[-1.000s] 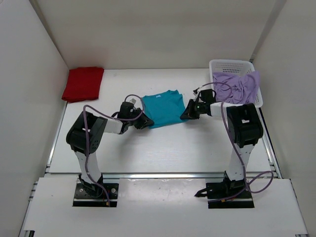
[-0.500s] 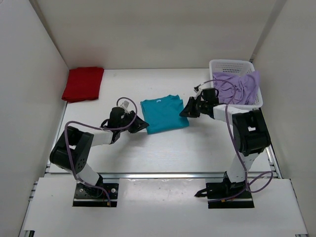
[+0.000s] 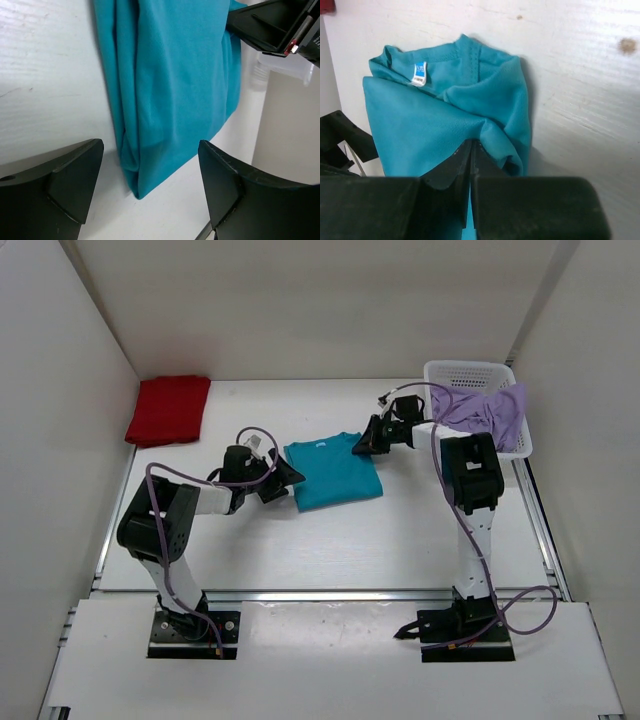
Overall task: Fold and stack the t-shirts
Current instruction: Fold the long partially folded tshirt into a neat square
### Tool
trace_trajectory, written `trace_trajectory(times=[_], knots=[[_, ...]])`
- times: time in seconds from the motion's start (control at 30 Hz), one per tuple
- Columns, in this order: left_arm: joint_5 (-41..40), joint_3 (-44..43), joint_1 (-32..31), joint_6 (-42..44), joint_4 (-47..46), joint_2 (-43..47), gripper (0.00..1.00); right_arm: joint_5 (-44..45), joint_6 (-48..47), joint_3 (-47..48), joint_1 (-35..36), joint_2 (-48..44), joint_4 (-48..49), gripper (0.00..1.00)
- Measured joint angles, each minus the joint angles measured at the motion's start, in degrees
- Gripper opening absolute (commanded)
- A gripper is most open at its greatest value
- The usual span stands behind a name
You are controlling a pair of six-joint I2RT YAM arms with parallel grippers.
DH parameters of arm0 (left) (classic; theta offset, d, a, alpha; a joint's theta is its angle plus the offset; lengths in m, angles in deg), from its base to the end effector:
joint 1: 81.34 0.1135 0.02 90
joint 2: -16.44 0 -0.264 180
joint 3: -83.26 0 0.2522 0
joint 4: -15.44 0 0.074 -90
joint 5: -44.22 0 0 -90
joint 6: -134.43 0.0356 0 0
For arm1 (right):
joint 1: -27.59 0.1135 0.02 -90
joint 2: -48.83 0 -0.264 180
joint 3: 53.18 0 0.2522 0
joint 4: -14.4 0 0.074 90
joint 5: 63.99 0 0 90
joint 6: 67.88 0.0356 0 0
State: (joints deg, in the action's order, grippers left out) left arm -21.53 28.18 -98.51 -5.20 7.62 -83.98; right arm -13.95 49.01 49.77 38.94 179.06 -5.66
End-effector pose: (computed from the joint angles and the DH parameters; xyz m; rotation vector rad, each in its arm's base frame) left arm 0.3105 -0.1112 0.1289 -0.4230 2.3544 -1.0721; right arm 0.4693 0.1175 0.1250 -0.0133 2.4471 1.1422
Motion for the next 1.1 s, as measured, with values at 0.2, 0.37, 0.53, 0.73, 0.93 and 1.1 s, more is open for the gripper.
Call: trace_trajectory(times=[0.2, 0.37, 0.53, 0.73, 0.93, 1.1], knots=[[1.18, -2.25, 0.72, 0.50, 0.13, -2.62, 0.80, 1.09, -2.01, 3.76, 0.81, -2.19, -4.39, 0.46], [1.95, -3.21, 1.20, 1.64, 0.66, -3.52, 0.78, 1.79, -1.86, -8.31, 0.76, -17.51, -2.75, 0.55], [2.93, -5.44, 1.03, 1.97, 0.39, -5.86, 0.77, 0.59, 0.57, -28.20, -1.44, -38.97, 3.63, 0.56], [2.69, -11.78, -1.33, 1.62, 0.20, -11.17, 0.57, -0.37, 2.21, -45.51, -2.80, -50.23, 6.71, 0.56], [1.22, -19.17, -4.15, 0.22, 1.29, -18.25, 0.06, -2.99, 3.39, -53.59, -2.97, -54.01, 7.13, 0.55], [-1.09, -29.68, -4.33, 0.85, 7.13, -22.16, 0.00, -4.35, 4.46, -57.70, -3.65, -57.81, 8.37, 0.54]])
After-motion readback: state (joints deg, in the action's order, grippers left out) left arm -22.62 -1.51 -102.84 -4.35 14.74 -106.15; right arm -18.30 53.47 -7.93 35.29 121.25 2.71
